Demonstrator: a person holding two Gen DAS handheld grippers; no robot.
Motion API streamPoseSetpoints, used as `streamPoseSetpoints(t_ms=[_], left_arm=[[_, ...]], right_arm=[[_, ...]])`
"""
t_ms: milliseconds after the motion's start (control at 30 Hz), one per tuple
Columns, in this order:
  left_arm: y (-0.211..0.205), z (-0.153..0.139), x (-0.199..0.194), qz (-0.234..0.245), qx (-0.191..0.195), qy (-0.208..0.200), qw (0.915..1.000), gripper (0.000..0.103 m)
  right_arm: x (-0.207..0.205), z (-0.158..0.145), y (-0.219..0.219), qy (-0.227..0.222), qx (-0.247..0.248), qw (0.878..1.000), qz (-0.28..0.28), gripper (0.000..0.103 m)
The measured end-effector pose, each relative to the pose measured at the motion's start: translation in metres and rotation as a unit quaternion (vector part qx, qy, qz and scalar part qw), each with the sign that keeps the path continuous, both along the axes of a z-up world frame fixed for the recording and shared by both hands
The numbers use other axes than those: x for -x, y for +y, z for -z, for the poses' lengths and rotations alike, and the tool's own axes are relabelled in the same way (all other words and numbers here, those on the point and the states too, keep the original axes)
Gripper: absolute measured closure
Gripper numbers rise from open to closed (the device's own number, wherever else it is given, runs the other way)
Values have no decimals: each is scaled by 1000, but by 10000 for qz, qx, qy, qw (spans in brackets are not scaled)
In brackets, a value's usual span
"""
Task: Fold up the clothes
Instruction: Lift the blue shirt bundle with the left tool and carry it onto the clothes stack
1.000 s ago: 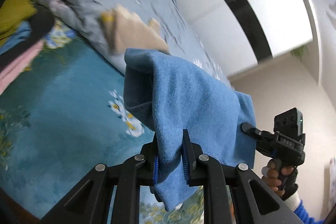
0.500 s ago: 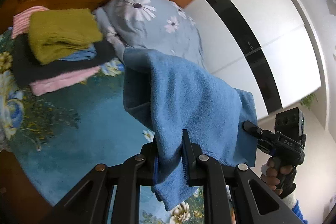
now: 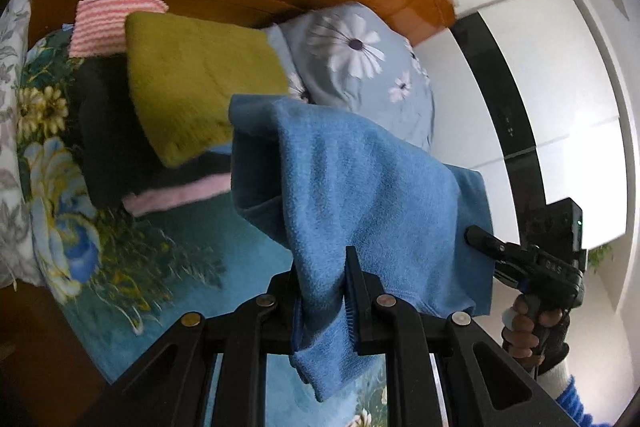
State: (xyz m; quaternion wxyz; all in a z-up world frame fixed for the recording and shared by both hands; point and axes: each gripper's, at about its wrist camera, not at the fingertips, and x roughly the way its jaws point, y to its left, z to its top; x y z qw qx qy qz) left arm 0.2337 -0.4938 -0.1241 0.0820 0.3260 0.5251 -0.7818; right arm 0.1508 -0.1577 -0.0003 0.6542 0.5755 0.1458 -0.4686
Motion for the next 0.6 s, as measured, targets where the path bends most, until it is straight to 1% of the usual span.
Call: streamPoseSetpoints(t_ms=[200, 367, 600], left_arm=[[-62, 24, 9, -147, -142, -170, 9996, 86], [-107, 36, 18, -379, -283, -92, 9988, 86], [-154, 47, 40, -580, -290, -38, 9979, 86]], right_arm=[[-21, 24, -90, -23, -376, 9989, -274, 91], [-31, 32, -155, 81, -542, 9970, -551, 91], [-38, 40, -234, 307, -706, 9928, -921, 91]])
